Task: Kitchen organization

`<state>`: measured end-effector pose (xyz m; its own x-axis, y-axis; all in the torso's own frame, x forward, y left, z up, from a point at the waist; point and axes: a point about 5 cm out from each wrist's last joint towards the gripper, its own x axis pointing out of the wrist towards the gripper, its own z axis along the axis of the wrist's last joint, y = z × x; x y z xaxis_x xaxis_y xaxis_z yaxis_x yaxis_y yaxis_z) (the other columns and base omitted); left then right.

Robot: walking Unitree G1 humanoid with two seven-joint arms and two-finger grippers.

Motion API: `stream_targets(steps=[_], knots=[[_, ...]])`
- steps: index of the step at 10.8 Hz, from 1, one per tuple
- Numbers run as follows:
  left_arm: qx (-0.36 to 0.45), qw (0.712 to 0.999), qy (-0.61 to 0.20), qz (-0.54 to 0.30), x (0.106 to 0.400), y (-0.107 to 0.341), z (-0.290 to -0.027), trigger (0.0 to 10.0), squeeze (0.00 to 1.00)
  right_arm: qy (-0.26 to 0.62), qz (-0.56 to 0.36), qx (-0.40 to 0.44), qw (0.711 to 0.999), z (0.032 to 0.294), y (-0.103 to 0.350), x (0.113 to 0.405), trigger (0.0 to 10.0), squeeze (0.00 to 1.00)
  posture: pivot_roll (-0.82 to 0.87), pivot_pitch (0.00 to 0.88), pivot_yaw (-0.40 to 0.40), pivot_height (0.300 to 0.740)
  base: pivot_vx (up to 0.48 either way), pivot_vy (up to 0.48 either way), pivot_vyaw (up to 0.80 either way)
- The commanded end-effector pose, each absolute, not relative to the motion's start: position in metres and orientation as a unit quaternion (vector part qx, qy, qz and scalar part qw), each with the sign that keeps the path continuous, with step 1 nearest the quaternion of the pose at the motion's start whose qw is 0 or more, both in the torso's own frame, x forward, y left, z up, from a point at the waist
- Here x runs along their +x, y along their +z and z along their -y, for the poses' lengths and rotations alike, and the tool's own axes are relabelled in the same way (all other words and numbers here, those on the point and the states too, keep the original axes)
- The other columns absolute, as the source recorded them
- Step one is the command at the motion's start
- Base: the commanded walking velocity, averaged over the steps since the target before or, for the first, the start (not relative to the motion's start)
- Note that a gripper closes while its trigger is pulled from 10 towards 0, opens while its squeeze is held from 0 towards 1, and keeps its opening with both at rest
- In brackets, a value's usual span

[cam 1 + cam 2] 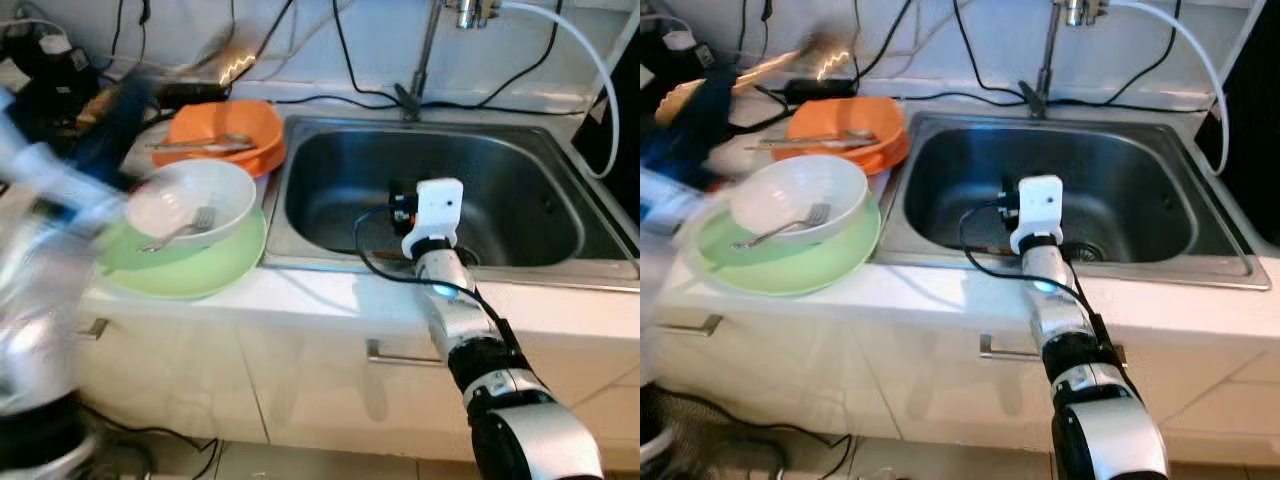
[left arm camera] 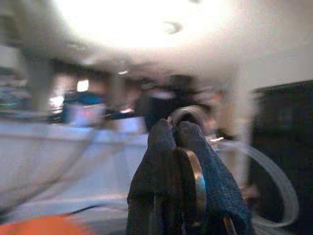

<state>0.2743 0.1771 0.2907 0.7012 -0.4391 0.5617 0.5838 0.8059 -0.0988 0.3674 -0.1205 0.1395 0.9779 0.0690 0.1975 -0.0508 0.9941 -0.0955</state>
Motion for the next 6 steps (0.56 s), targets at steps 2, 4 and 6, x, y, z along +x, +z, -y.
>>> stream_targets(steps=[2, 4, 6], knots=[[-0.138, 0.907, -0.323, 0.231, 0.279, 0.281, -0.143, 10.0, 0.00, 0.021, 0.120, -0.054, 0.991, 0.125, 0.149, 0.371, 10.0, 0.00, 0.16, 0.000, 0.040, 0.740, 0.000, 0.000, 0.00], [-0.166, 0.889, -0.390, 0.172, 0.281, 0.261, -0.083, 10.0, 0.00, 0.022, 0.136, -0.085, 0.987, 0.129, 0.153, 0.370, 10.0, 1.00, 0.14, 0.000, 0.050, 0.740, 0.000, 0.000, 0.00], [-0.148, 0.885, -0.415, 0.152, 0.279, 0.253, -0.058, 10.0, 0.00, 0.018, 0.148, -0.123, 0.981, 0.129, 0.155, 0.369, 10.0, 0.22, 0.14, 0.000, 0.058, 0.740, 0.000, 0.000, 0.00]])
